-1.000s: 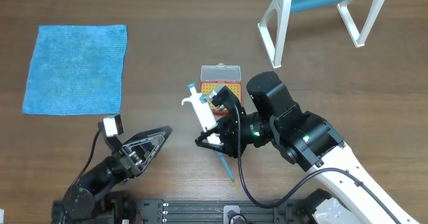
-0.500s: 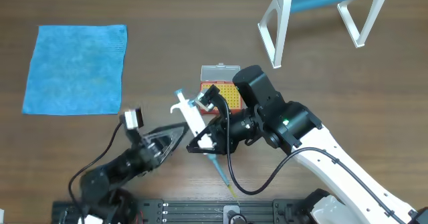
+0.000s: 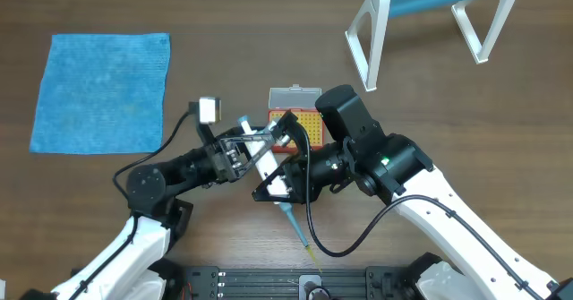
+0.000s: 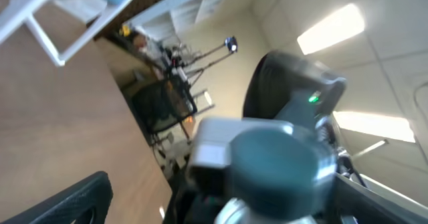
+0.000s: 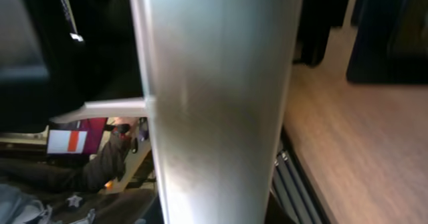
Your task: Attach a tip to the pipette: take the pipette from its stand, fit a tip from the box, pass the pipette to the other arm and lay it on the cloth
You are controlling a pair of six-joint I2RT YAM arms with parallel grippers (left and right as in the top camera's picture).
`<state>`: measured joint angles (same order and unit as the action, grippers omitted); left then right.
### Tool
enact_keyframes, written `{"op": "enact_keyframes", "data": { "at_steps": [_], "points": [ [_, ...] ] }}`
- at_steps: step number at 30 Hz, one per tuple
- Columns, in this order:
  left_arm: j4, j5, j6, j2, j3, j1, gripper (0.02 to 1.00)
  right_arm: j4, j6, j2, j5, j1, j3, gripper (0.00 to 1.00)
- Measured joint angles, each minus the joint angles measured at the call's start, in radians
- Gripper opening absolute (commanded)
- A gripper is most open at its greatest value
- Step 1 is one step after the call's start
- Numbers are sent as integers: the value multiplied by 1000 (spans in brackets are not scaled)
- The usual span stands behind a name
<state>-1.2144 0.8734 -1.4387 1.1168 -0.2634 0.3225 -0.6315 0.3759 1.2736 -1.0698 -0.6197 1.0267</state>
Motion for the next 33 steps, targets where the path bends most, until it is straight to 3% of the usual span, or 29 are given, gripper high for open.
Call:
{"op": "enact_keyframes", "data": {
  "at_steps": [6,11,12,13,14,15,18,22,33],
  "points": [
    [-30,44,-2,6,0,0,998,-5,-8,0,12,95,0,75],
    [4,48,-2,6,0,-3,998,-27,-31,0,-4,108,0,73],
    [6,48,-2,6,0,-3,862,-28,-34,0,-7,108,0,73],
    [6,48,-2,6,0,-3,621,-28,-35,0,-10,108,0,73],
    [9,48,-3,6,0,-3,467,-28,-38,0,-11,108,0,73],
    [10,49,-2,6,0,-3,406,-28,-38,0,-11,108,0,75],
    [10,49,-1,6,0,-3,400,-28,-38,0,-14,108,0,73],
    [10,48,-2,6,0,-3,494,-28,-38,0,-18,108,0,75],
    [10,48,-2,6,0,-3,496,-28,-38,0,-60,108,0,75]
  ]
}}
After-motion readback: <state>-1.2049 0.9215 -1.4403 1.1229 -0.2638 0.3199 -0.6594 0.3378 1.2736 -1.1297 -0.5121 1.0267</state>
